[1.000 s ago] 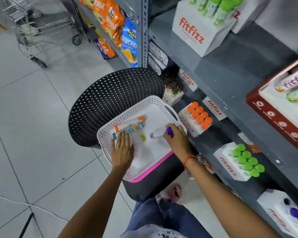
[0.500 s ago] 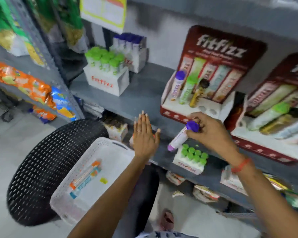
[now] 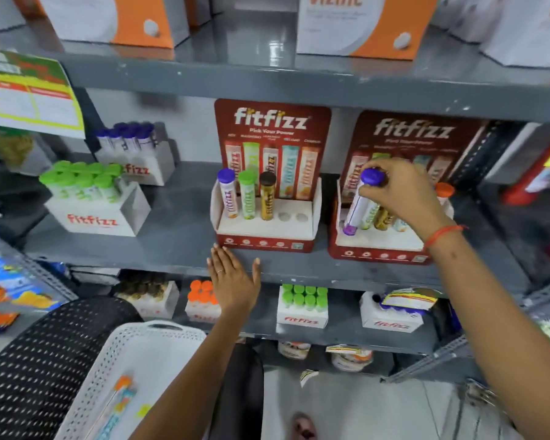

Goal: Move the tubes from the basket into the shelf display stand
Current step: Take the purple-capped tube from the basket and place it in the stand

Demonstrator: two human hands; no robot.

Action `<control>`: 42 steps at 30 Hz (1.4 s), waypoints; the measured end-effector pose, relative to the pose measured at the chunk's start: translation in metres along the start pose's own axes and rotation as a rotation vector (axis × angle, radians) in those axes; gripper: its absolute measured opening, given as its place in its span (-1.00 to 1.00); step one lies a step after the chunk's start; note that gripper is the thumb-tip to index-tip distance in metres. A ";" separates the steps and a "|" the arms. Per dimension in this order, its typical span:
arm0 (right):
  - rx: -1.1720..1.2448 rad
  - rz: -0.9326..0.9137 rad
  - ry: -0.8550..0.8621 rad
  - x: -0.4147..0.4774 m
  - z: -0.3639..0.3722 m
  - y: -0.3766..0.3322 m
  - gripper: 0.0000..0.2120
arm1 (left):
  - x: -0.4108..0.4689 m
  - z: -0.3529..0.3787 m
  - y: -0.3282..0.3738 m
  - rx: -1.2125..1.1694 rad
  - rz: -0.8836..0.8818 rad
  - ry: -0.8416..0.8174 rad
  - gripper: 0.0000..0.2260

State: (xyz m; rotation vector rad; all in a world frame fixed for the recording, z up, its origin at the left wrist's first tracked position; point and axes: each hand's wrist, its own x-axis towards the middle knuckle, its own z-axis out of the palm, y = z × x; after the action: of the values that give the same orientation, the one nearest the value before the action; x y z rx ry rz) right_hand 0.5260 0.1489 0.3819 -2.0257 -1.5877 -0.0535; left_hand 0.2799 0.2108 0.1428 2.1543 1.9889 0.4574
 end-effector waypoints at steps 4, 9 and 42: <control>-0.041 0.027 -0.029 0.017 0.015 0.015 -0.73 | 0.000 0.002 -0.002 0.010 0.001 -0.001 -0.14; -0.145 0.004 -0.108 0.020 0.032 0.024 -0.71 | -0.002 0.001 -0.001 0.012 -0.010 -0.010 -0.20; -0.289 -0.114 -0.239 0.031 0.036 0.044 -0.66 | 0.000 0.006 -0.001 0.036 -0.034 -0.004 -0.20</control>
State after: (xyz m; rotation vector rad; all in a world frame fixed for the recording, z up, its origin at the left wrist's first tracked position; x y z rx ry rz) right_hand 0.5645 0.1858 0.3449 -2.2246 -1.9389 -0.0913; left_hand 0.2805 0.2118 0.1369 2.1371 2.0428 0.4148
